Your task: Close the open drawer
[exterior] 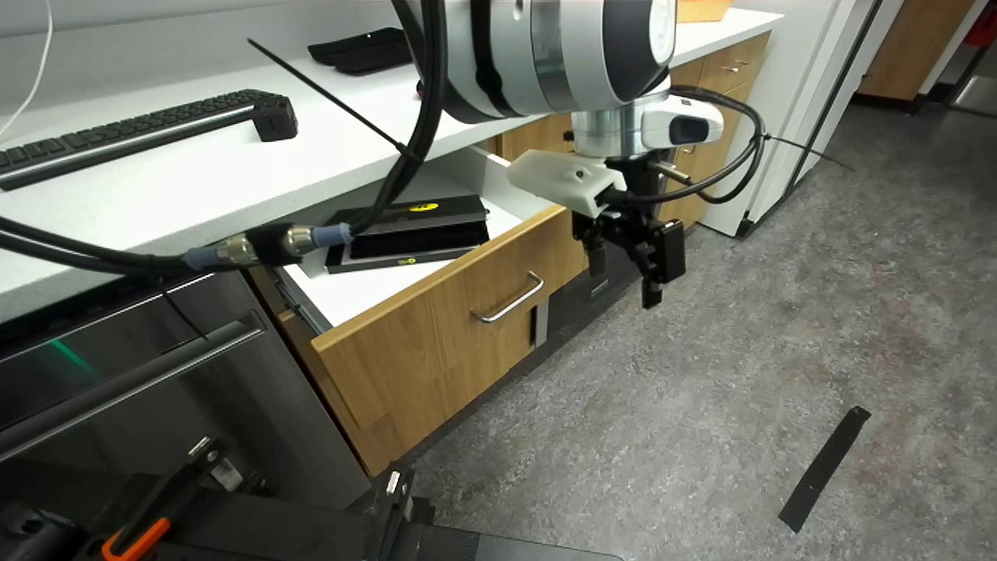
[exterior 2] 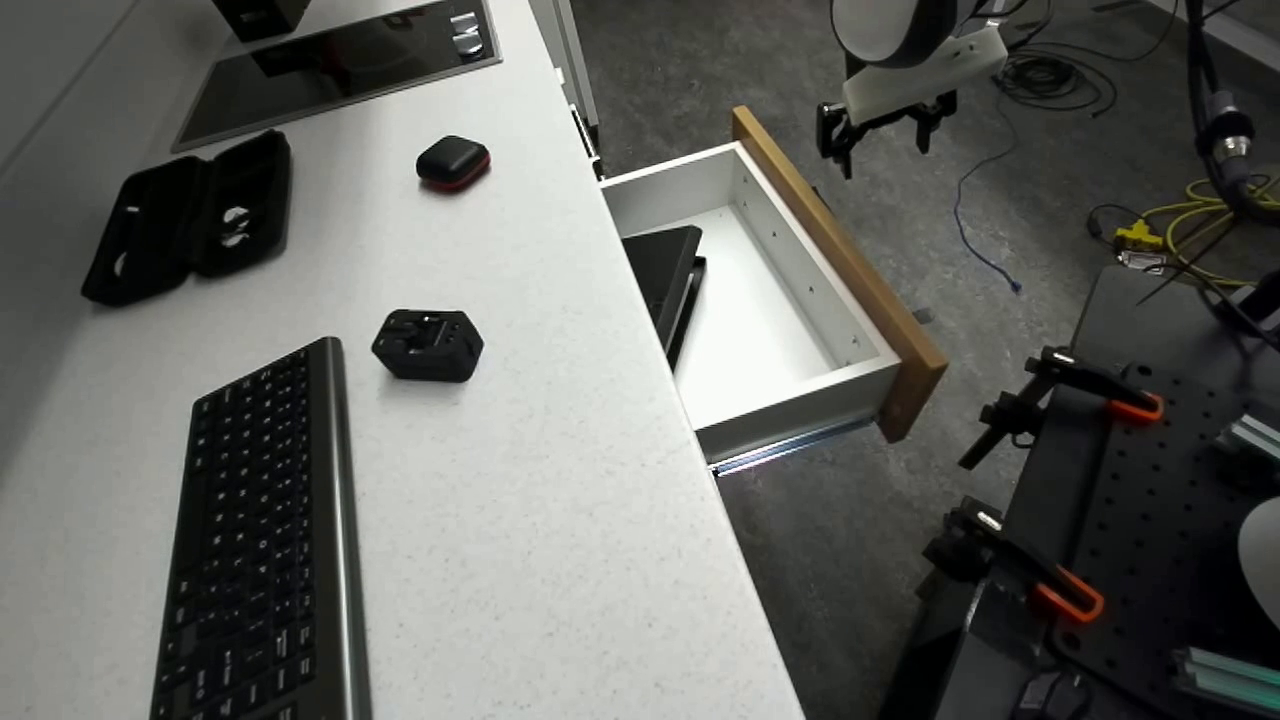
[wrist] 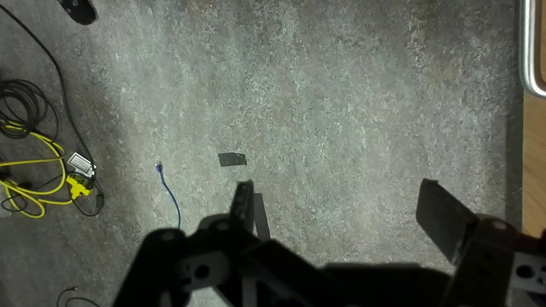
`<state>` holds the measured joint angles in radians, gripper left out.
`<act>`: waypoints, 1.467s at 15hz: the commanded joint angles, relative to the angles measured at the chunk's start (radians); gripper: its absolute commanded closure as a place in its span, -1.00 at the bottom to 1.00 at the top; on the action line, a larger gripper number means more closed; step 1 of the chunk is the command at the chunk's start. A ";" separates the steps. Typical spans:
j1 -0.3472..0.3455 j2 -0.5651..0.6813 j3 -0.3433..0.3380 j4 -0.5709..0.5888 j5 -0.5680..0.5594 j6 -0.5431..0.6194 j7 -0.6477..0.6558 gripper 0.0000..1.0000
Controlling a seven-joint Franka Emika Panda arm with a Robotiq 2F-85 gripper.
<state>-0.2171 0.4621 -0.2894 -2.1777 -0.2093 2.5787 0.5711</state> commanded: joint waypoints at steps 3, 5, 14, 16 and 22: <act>0.047 0.020 -0.043 0.013 0.028 0.006 -0.006 -1.00; 0.060 0.077 -0.047 0.052 0.030 -0.001 0.008 -1.00; 0.096 0.253 0.054 0.157 0.202 0.015 -0.006 -1.00; 0.116 0.254 0.086 0.169 0.237 0.016 -0.019 -1.00; 0.225 0.303 0.156 0.305 0.265 -0.044 0.000 -1.00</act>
<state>-0.0519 0.7161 -0.1614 -1.9679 0.0112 2.5769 0.5790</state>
